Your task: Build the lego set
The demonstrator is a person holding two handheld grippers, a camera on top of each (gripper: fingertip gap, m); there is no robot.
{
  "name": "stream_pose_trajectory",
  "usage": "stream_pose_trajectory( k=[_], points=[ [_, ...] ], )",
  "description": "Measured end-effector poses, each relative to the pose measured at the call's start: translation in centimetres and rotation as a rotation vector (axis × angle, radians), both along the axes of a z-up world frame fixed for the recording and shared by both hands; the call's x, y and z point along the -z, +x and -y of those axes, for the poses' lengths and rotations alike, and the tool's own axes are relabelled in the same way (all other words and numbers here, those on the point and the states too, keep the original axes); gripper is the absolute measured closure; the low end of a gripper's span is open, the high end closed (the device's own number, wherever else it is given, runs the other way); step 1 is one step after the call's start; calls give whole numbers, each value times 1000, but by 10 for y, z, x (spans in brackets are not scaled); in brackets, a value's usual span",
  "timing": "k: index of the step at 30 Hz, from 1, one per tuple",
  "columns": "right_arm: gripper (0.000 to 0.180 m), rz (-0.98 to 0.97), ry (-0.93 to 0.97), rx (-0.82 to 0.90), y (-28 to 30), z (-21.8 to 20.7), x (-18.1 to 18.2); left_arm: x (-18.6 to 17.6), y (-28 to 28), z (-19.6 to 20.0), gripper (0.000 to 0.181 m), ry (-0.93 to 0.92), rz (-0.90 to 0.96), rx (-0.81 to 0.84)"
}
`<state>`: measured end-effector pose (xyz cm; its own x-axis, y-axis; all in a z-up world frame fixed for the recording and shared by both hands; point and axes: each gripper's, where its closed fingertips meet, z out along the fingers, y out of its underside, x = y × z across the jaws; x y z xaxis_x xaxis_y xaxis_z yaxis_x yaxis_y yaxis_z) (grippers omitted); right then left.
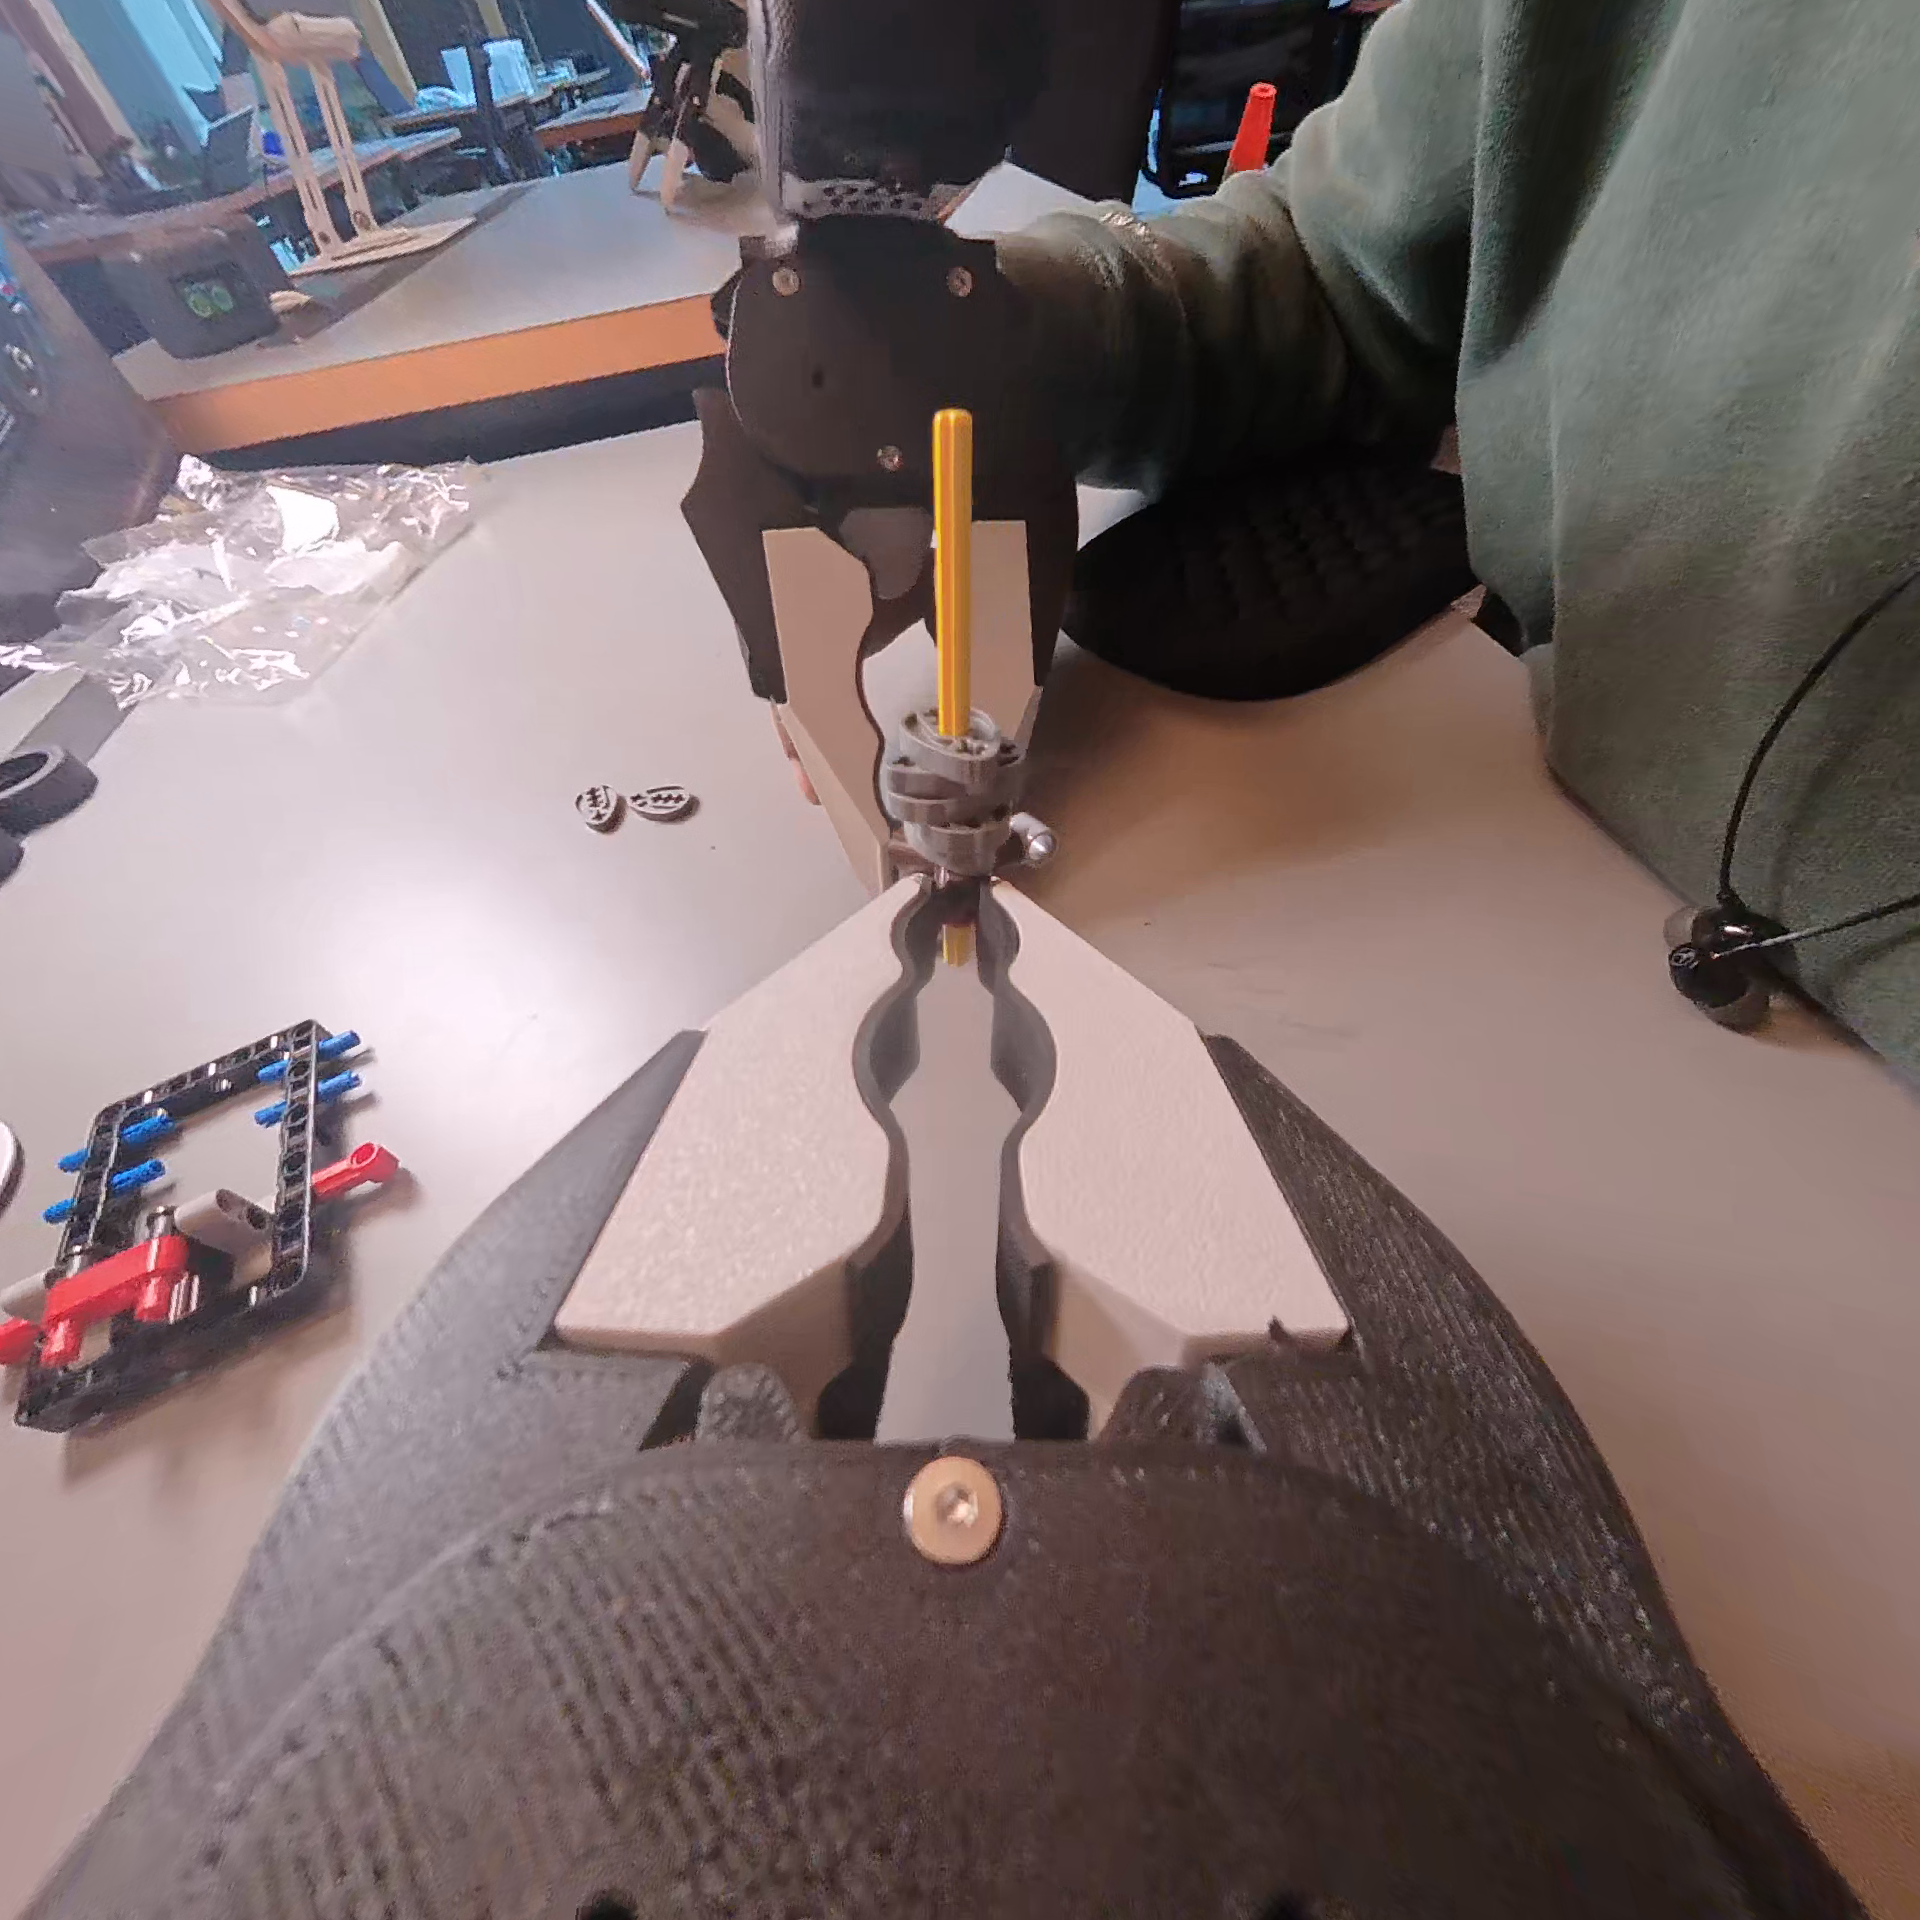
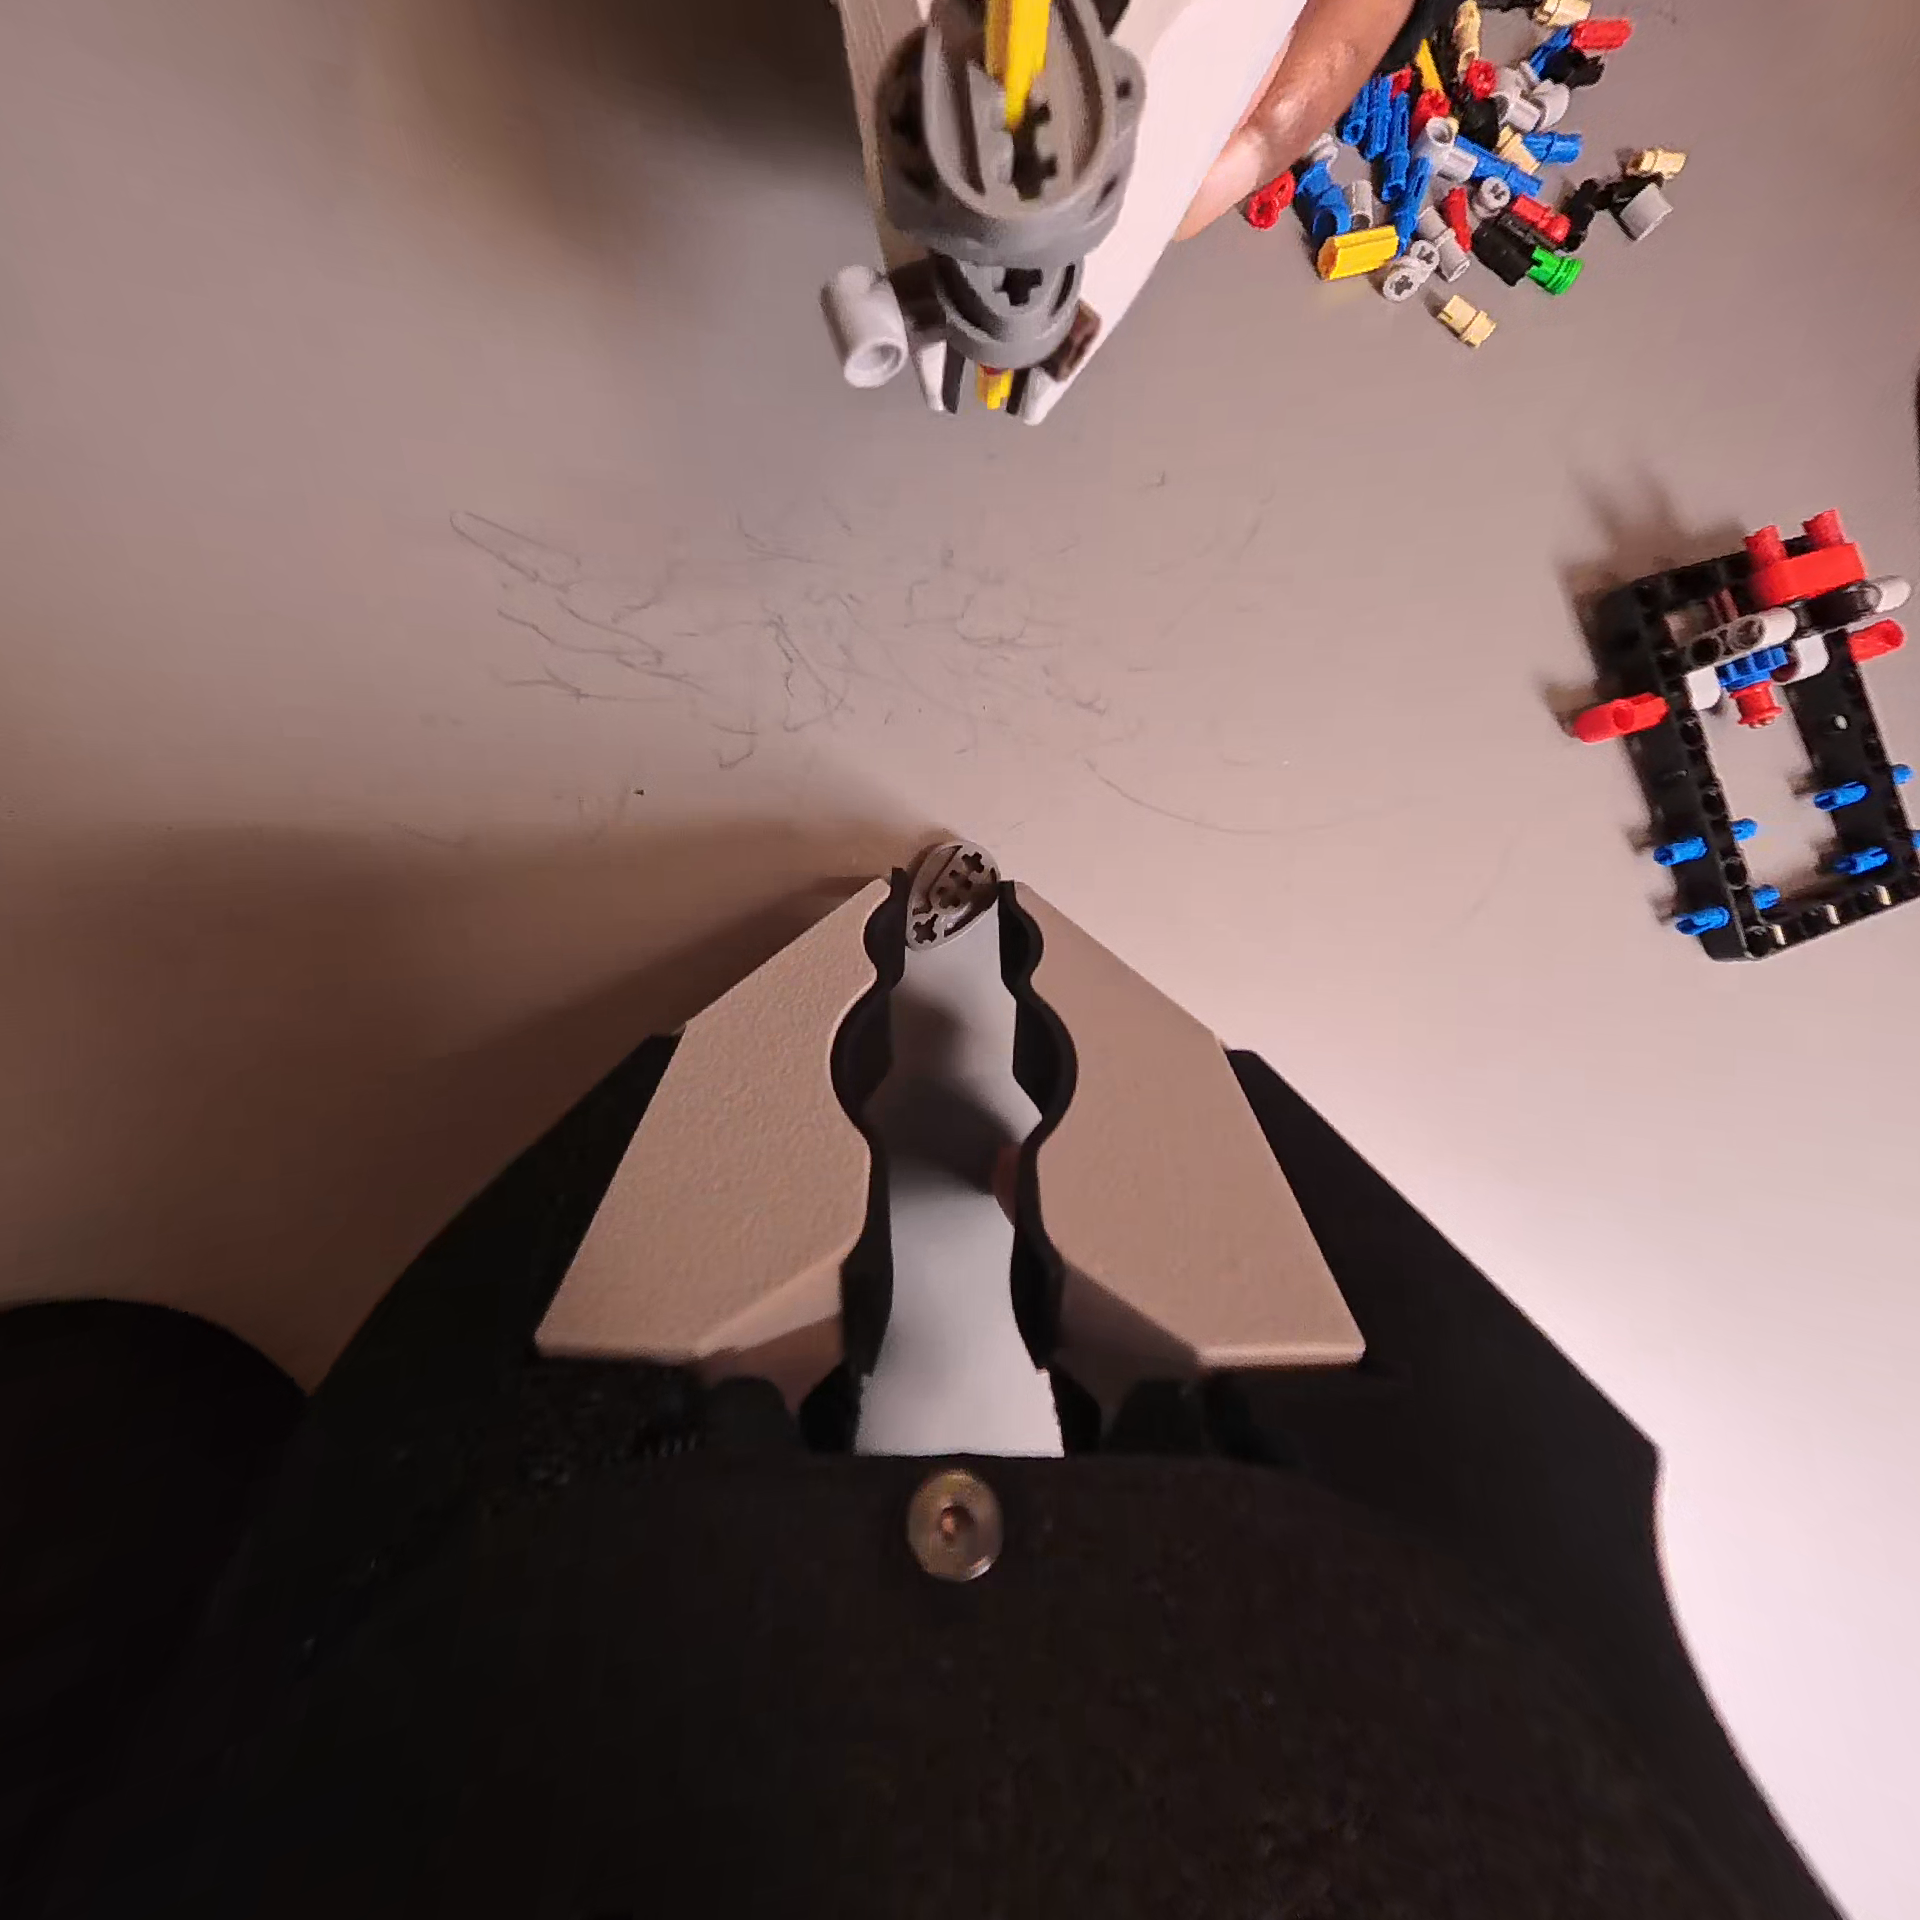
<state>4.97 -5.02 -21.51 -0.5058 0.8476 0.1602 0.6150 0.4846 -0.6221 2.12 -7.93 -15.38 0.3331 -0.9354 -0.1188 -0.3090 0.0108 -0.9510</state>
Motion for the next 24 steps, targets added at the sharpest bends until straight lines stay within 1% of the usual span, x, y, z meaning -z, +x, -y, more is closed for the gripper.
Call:
stream_pose_trajectory(
  k=[9, 17, 20, 24],
  points=[
    [165, -5, 7, 29, -4, -1, 0, 4, -2, -4, 176, -18, -18, -24],
    [165, -38, 24, 57, -12, -4, -1, 1, -5, -6, 176, -26, 8, -34],
    [165, -94, 13, 38, -15, -1, -8, -2, -6, -4, 176, -12, 24, -23],
    [165, -199, -10, 12, -20, 3, -26, -6, -8, -4, 176, 18, 42, -13]
  ],
)
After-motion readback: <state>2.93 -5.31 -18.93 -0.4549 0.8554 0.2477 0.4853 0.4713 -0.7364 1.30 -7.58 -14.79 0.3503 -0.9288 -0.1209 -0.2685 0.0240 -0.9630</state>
